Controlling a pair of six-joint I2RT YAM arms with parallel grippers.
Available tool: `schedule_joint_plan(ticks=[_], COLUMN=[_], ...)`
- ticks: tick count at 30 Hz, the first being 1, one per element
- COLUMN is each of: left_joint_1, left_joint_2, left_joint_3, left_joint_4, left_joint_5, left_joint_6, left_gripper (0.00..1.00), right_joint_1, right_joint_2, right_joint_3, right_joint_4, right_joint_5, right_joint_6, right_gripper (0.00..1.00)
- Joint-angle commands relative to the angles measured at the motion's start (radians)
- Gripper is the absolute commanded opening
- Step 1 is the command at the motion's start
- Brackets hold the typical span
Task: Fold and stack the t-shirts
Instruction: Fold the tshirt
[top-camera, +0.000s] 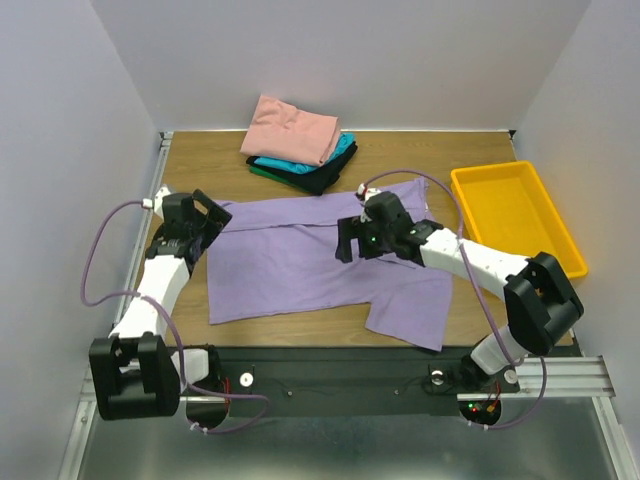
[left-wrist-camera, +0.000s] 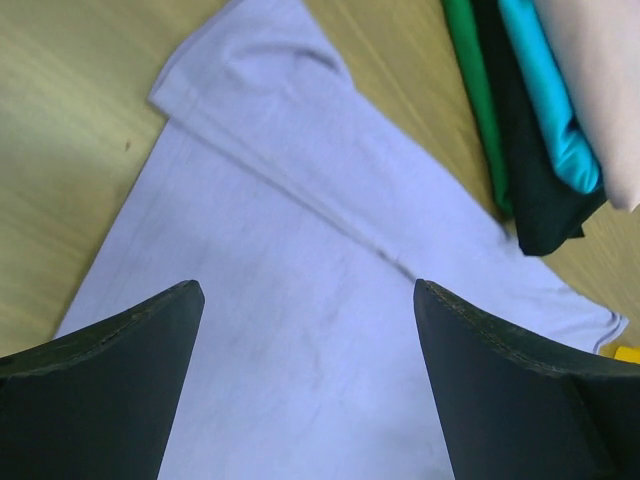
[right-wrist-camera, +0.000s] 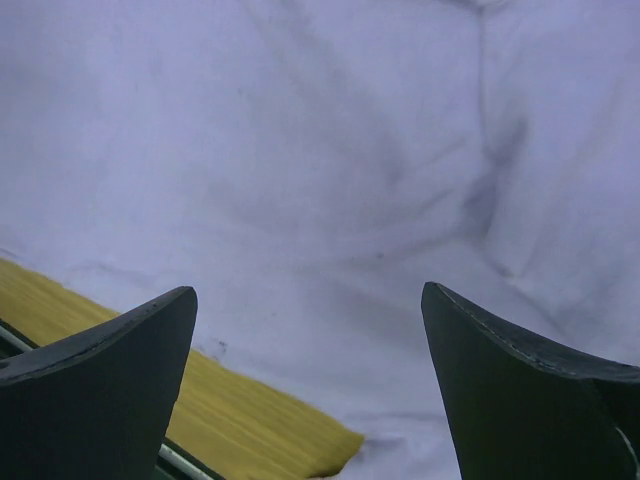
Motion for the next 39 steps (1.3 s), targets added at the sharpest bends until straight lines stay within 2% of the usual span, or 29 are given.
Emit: schedule_joint_plan(ticks=[1,11,15,18,21,22,27,28,30,31,33,39], left_joint_1=[-0.023,-0.078,-0.084,-0.089,-0.090,-0.092,-0.096,-0.096,-0.098,-0.099,-0.099,-0.101], left_joint_2=[-0.090,-0.173,-0.163,-0.147,-0.138,-0.138,-0.147,-0.149,-0.151,-0.152,-0.152,-0.157], left_joint_3=[-0.064,-0.156,-0.153,-0.149,-0.146,-0.147,-0.143,-0.141,-0.138,-0.137,-0.133,-0.129], left_joint_4=[-0.011,-0.065,-0.067,-0.067,-0.067,-0.067,-0.068,-0.067,-0.071,-0.071,-0.074,-0.082], left_joint_5=[-0.005,-0.029,-0.026,-0.023,-0.023,-0.023,-0.023,-0.023,-0.023,-0.023,-0.023,-0.016], left_joint_6=[-0.044,-0.031,-0.022,-0.021,-0.018,-0.018,-0.018,-0.016,-0.016,-0.016,-0.016,-0.018], left_gripper=[0.98,0.98,0.98,0.98,0.98,0.98,0.98,0.98,0.99,0.98,0.98,0.98], right_joint_1=[0.041,0.039,0.024,0.021,0.015,0.015,0.016,0.015,0.016,0.015,0.010,0.007], right_joint_2=[0.021,0.168,0.220,0.242,0.248,0.245,0.211,0.205,0.196,0.188,0.174,0.090], right_joint_3=[-0.021,0.068,0.109,0.124,0.124,0.115,0.072,0.066,0.057,0.055,0.048,0.029], right_joint_4=[0.063,0.063,0.065,0.065,0.065,0.065,0.065,0.065,0.065,0.063,0.065,0.066], right_joint_5=[0.097,0.306,0.306,0.332,0.329,0.329,0.340,0.343,0.367,0.369,0.360,0.350], right_joint_6=[0.110,0.162,0.164,0.176,0.197,0.203,0.246,0.253,0.259,0.265,0.280,0.322], right_gripper=[1.00,0.97,0.97,0.91,0.74,0.62,0.35,0.26,0.20,0.12,0.02,0.00])
